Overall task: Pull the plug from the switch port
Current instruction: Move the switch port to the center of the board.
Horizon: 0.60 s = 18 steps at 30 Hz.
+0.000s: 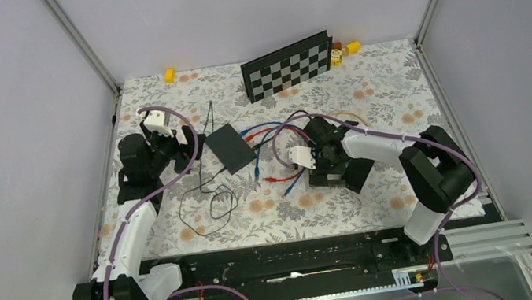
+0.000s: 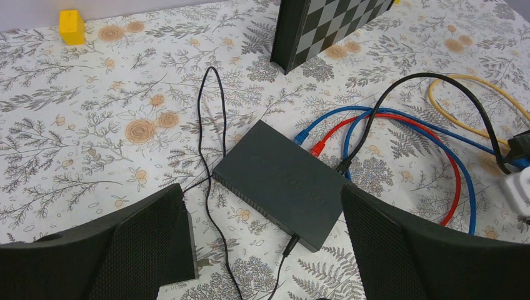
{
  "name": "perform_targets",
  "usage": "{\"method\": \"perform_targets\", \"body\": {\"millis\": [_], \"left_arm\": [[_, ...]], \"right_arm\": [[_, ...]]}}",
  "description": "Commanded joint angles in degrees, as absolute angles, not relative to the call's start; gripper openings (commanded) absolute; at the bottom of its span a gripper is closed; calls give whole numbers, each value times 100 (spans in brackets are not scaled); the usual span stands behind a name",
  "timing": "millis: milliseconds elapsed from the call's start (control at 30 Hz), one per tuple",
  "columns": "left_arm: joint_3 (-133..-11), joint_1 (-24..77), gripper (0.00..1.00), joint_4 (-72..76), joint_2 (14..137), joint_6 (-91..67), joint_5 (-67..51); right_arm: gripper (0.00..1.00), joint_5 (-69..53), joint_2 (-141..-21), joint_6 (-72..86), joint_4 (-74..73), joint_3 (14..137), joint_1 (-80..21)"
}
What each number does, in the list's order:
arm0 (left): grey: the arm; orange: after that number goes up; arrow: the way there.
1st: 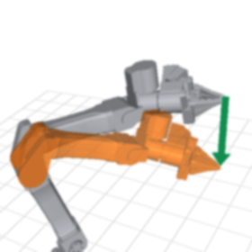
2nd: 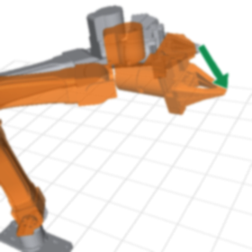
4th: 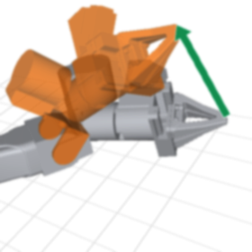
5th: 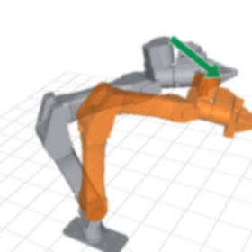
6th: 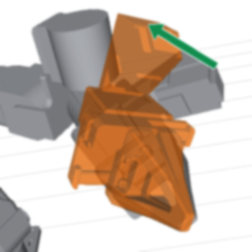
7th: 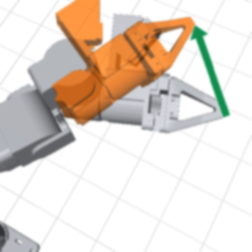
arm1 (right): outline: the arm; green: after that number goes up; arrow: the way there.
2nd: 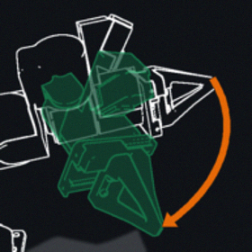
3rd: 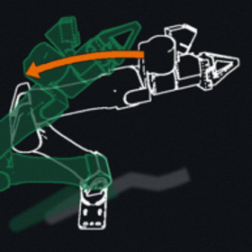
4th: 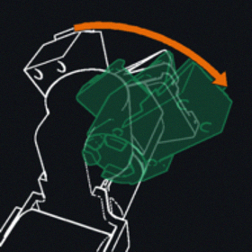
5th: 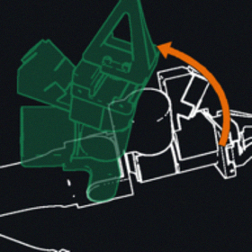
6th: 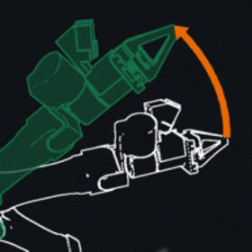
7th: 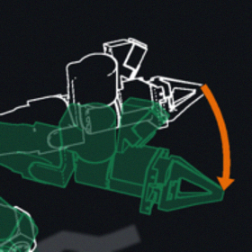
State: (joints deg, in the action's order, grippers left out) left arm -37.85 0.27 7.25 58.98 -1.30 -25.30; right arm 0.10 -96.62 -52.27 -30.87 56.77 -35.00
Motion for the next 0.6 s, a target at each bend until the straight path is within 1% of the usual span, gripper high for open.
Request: {"method": "perform_targets", "body": {"millis": [0, 167, 267, 433, 567], "left_arm": [[-3808, 0, 99, 985, 5849, -45, -2573], [-3815, 0, 99, 985, 5895, -44, -2613], [-3823, 0, 99, 984, 5904, -52, -2619], [-3832, 0, 99, 985, 5870, -79, -2653], [-3834, 0, 99, 984, 5879, -105, -2688]], "right_arm": [[98, -598, -9004, -4711, -3216, 5625, -3191], [99, -1225, -8235, -4227, -3383, 5527, -2691], [99, -1379, -7883, -4070, -3476, 5403, -2285], [98, -1392, -7677, -3927, -3569, 5124, -1439], [95, -1522, -7817, -3552, -3658, 5118, -736]]}}
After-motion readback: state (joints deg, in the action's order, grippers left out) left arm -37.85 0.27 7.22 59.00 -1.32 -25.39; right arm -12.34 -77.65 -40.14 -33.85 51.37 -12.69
